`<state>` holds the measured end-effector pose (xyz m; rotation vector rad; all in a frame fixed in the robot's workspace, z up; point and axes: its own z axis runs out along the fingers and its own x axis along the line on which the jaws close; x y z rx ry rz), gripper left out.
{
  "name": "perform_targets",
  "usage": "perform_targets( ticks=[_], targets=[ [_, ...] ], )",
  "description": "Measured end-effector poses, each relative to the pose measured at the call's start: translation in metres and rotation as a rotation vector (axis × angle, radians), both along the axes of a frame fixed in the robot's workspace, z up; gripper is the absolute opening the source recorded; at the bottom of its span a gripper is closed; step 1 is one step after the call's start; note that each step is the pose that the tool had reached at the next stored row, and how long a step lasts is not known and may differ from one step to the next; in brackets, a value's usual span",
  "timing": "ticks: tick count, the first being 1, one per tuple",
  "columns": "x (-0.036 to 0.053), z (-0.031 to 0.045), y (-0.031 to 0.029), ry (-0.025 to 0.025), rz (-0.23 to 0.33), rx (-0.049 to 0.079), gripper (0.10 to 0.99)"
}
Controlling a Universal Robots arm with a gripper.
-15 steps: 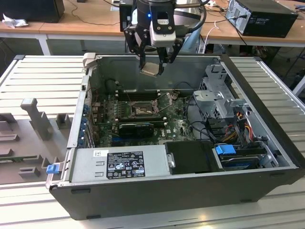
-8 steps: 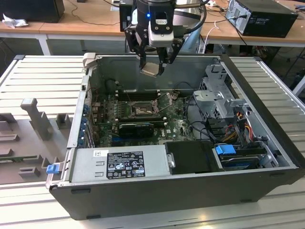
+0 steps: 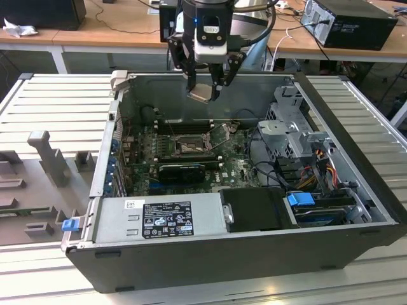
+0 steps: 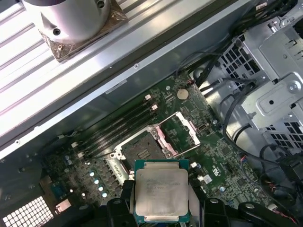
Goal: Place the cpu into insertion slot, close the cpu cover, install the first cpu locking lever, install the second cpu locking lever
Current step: 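Place the cpu into insertion slot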
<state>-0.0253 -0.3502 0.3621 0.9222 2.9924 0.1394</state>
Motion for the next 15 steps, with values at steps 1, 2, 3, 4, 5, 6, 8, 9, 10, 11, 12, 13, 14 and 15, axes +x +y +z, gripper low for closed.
perform_targets(
  ticks=[1, 2, 3, 4, 5, 6, 8, 9, 10, 11, 12, 13, 14, 15],
  targets=[
    [0.0000, -0.0001, 0.0000, 0.0000, -0.008, 0.000, 0.541],
    [0.0000, -0.0002, 0.0000, 0.0001, -0.020, 0.000, 0.541],
    [0.0000, -0.0008, 0.0000, 0.0000, -0.062, 0.000, 0.541],
    [0.0000, -0.0010, 0.0000, 0.0000, -0.092, 0.000, 0.541],
    [0.0000, -0.0013, 0.0000, 0.0000, -0.119, 0.000, 0.541],
    [0.0000, -0.0014, 0.0000, 0.0000, -0.134, 0.000, 0.541],
    [0.0000, -0.0018, 0.0000, 0.0000, -0.167, 0.000, 0.541],
    [0.0000, -0.0019, 0.0000, 0.0000, -0.182, 0.000, 0.541],
    [0.0000, -0.0021, 0.0000, 0.0000, -0.196, 0.000, 0.541],
    [0.0000, -0.0025, 0.0000, 0.0000, -0.210, 0.000, 0.541],
    [0.0000, -0.0028, 0.0000, 0.0000, -0.219, 0.000, 0.541],
    [0.0000, -0.0032, 0.0000, 0.0001, -0.227, 0.000, 0.541],
    [0.0000, -0.0036, 0.0000, 0.0001, -0.233, 0.000, 0.541],
    [0.0000, -0.0043, 0.0000, 0.0003, -0.237, 0.000, 0.541]
  ],
)
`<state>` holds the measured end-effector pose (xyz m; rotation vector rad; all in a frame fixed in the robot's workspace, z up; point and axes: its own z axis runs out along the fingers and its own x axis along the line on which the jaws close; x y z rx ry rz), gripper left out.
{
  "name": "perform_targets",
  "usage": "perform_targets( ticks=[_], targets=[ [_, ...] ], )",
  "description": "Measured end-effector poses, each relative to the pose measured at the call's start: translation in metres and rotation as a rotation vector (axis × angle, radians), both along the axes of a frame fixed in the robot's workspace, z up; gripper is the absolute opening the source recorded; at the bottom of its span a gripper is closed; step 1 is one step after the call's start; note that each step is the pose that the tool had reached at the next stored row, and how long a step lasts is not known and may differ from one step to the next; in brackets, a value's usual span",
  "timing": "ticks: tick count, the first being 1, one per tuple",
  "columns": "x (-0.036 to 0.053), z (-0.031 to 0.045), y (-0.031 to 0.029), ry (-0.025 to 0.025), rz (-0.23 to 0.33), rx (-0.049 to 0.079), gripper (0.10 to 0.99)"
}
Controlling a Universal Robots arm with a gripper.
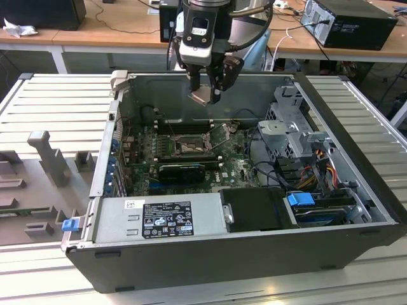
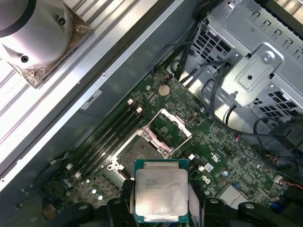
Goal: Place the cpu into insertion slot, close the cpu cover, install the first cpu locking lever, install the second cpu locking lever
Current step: 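Place the cpu into insertion slot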
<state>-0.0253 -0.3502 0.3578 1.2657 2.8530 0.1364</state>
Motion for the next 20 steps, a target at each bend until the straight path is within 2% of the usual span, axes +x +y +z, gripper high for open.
perform_targets(
  ticks=[2, 4, 6, 10, 12, 18, 20],
  targets=[
    [0.0000, -0.0014, 0.0000, 0.0011, -0.003, 0.000, 0.541],
    [0.0002, -0.0036, 0.0000, 0.0082, -0.003, 0.000, 0.541],
    [0.0002, -0.0053, 0.0000, 0.0117, -0.004, 0.000, 0.541],
    [0.0003, -0.0059, 0.0000, 0.0119, -0.026, 0.000, 0.541],
    [0.0003, -0.0064, 0.0000, 0.0119, -0.066, 0.000, 0.541],
    [0.0002, -0.0074, 0.0000, 0.0119, -0.134, 0.001, 0.541],
    [0.0002, -0.0079, 0.0000, 0.0119, -0.172, 0.001, 0.541]
  ],
)
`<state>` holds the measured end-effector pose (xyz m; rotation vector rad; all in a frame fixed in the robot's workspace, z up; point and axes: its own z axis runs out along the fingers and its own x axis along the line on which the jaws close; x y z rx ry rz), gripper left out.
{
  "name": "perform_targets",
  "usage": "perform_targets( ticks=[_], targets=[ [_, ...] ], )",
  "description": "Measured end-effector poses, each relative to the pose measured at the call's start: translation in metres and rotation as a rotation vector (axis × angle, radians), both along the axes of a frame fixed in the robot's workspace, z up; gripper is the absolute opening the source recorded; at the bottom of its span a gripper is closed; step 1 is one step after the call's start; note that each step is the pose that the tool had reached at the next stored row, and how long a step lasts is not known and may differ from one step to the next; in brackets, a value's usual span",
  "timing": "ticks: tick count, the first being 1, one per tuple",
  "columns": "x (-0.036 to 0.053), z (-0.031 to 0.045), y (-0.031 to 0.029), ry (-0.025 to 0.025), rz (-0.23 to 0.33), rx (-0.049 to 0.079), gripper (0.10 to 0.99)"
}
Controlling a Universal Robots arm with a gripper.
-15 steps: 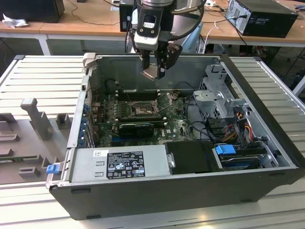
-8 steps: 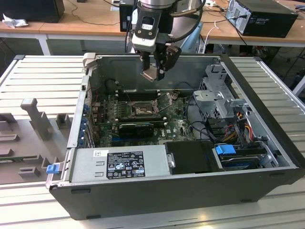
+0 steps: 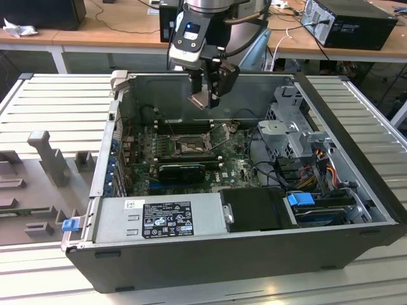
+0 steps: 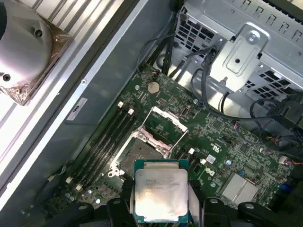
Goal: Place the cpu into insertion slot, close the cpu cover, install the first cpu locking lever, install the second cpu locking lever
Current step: 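Place the cpu into insertion slot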
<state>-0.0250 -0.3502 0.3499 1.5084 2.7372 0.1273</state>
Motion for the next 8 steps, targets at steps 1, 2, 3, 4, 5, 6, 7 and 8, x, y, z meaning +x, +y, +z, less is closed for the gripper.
perform_targets(
  ticks=[1, 2, 3, 4, 5, 6, 7, 8],
  targets=[
    [0.0000, -0.0001, 0.0000, 0.0001, -0.014, 0.000, 0.541],
    [0.0000, -0.0004, 0.0000, 0.0000, -0.029, 0.000, 0.541],
    [0.0000, -0.0005, 0.0000, 0.0000, -0.042, 0.000, 0.541],
    [0.0000, -0.0007, 0.0000, 0.0001, -0.065, 0.000, 0.541],
    [0.0000, -0.0008, 0.0000, 0.0001, -0.077, 0.000, 0.541],
    [0.0000, -0.0009, 0.0000, 0.0001, -0.088, 0.000, 0.541],
    [0.0000, -0.0012, 0.0000, 0.0001, -0.102, 0.000, 0.541],
    [0.0000, -0.0014, 0.0000, 0.0000, -0.114, 0.000, 0.541]
  ],
)
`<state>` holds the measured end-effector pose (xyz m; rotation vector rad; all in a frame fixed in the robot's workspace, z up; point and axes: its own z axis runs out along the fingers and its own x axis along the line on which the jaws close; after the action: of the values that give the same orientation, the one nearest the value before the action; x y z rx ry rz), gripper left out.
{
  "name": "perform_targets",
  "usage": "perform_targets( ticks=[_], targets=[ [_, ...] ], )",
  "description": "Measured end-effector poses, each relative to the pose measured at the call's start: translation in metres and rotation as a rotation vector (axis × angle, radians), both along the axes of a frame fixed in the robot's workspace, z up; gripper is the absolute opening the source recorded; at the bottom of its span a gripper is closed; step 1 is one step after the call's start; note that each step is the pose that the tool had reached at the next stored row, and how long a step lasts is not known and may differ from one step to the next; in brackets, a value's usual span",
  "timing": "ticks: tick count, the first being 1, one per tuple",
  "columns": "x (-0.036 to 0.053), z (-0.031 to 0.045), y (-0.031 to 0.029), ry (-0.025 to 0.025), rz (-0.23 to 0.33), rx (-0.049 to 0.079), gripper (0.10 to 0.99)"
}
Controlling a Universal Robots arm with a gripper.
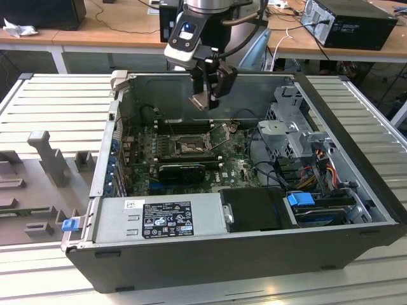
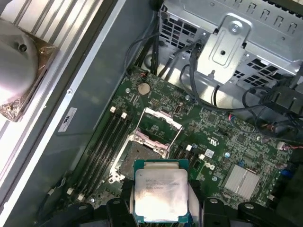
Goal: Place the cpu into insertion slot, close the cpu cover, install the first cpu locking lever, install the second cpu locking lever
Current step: 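Place the cpu into insertion slot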
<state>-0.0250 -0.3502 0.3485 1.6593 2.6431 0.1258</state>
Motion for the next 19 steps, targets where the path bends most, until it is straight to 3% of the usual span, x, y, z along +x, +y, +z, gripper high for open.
perform_targets(
  ticks=[7, 19],
  targets=[
    [0.0000, -0.0012, 0.0000, 0.0001, -0.123, 0.000, 0.541],
    [0.0000, -0.0019, 0.0000, 0.0001, -0.224, 0.000, 0.541]
  ],
)
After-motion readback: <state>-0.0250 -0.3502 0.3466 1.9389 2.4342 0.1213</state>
